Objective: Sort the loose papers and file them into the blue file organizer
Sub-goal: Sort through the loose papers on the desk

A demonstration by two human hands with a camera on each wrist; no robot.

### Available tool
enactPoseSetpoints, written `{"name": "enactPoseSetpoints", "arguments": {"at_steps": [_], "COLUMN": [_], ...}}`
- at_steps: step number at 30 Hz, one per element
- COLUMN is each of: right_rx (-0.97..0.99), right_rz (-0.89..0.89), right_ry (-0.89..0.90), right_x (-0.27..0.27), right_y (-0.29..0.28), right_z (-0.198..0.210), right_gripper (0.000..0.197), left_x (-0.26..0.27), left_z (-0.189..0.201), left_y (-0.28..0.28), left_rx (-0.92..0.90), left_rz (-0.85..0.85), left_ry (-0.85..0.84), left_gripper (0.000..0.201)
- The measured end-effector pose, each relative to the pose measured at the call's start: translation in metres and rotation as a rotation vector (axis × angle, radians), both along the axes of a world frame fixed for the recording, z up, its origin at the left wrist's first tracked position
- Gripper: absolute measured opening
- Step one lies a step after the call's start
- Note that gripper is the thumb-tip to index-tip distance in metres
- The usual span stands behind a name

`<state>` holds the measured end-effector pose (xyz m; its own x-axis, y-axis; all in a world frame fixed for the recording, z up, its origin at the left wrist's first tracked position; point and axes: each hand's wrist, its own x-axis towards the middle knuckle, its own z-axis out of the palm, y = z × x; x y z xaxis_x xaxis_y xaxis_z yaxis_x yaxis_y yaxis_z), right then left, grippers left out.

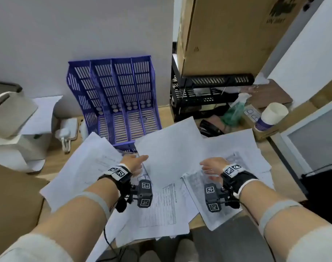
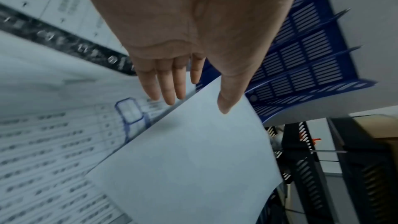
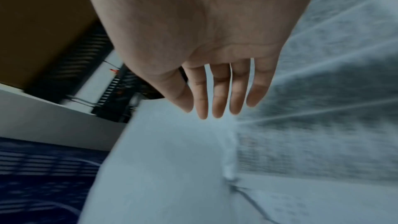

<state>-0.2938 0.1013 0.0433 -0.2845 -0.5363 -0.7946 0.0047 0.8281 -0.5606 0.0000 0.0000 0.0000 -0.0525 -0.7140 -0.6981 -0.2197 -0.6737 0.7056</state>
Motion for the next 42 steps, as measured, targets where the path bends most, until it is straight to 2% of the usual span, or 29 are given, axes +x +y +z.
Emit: {"name": "enactPoseSetpoints", "arguments": {"at_steps": [1,2,3,6,9,11,14,17,20,21,23,24,25,27,28,29,31,33,36,39,40,42], "right_rx": [-0.007,0.020,0.054,0.181,0.169,0.154,0.101,-0.017,-0.232,-0.320,-0.434,-0.432,-0.398,-0.345,-0.340,-0.344,-0.348,-0.328,-0.337,-0.348,-0.357,-0.361], "right_rz": [0.034,0.063,0.123,0.335,0.422,0.509,0.354,0.006,-0.274,-0.307,-0.336,-0.340,-0.334,-0.222,-0.211,-0.264,-0.361,-0.374,-0.409,-0.402,-0.398,-0.419], "right_ry": [0.021,0.094,0.166,0.338,0.355,0.386,0.254,-0.025,-0.399,-0.540,-0.742,-0.754,-0.692,-0.312,-0.093,0.011,0.034,0.080,0.105,0.065,0.051,0.030], "right_x": [-0.003,-0.006,-0.008,-0.007,-0.003,-0.005,-0.006,-0.003,0.000,0.001,0.001,-0.001,0.000,0.001,-0.004,-0.011,-0.022,-0.030,-0.037,-0.036,-0.035,-0.034], "right_y": [0.004,0.008,0.016,0.036,0.037,0.034,0.028,0.020,0.007,0.002,-0.006,-0.011,-0.012,-0.011,-0.010,-0.006,0.008,0.025,0.048,0.068,0.073,0.083], "right_z": [-0.013,-0.022,-0.031,-0.038,-0.032,-0.034,-0.031,-0.009,0.028,0.042,0.067,0.079,0.088,0.099,0.095,0.089,0.077,0.072,0.068,0.066,0.064,0.057], "right_gripper": [0.016,0.017,0.016,0.012,0.016,0.012,0.017,0.011,0.051,0.060,0.075,0.078,0.073,0.035,0.021,0.026,0.045,0.048,0.044,0.045,0.044,0.036], "left_x": [-0.004,-0.006,-0.009,-0.022,-0.033,-0.038,-0.040,-0.047,-0.059,-0.063,-0.070,-0.073,-0.076,-0.081,-0.081,-0.082,-0.080,-0.078,-0.080,-0.089,-0.093,-0.103], "left_z": [-0.011,-0.022,-0.025,-0.024,-0.015,-0.006,0.012,0.060,0.107,0.120,0.132,0.134,0.130,0.125,0.124,0.125,0.123,0.120,0.112,0.098,0.092,0.087], "left_y": [0.001,0.002,0.006,0.017,0.019,0.017,0.009,0.002,0.006,0.009,0.019,0.024,0.027,0.034,0.036,0.038,0.040,0.038,0.033,0.029,0.029,0.035], "left_rx": [0.017,0.031,0.024,-0.020,-0.040,-0.095,-0.245,-0.439,-0.657,-0.725,-0.839,-0.893,-0.941,-1.007,-0.976,-0.898,-0.686,-0.514,-0.469,-0.290,-0.251,-0.236], "left_rz": [-0.015,-0.031,-0.040,-0.067,-0.129,-0.160,-0.155,-0.150,-0.316,-0.424,-0.663,-0.771,-0.863,-1.001,-1.053,-1.089,-1.095,-0.975,-0.834,-0.720,-0.704,-0.728], "left_ry": [0.016,0.004,0.006,0.039,0.083,0.038,0.052,0.034,0.068,0.073,0.069,0.044,0.001,-0.075,-0.088,-0.085,-0.072,-0.030,-0.083,0.017,0.067,0.129], "left_gripper": [0.079,0.083,0.077,0.039,0.024,0.019,0.017,0.020,0.022,0.024,0.041,0.050,0.055,0.052,0.051,0.053,0.059,0.060,0.056,0.083,0.083,0.064]}}
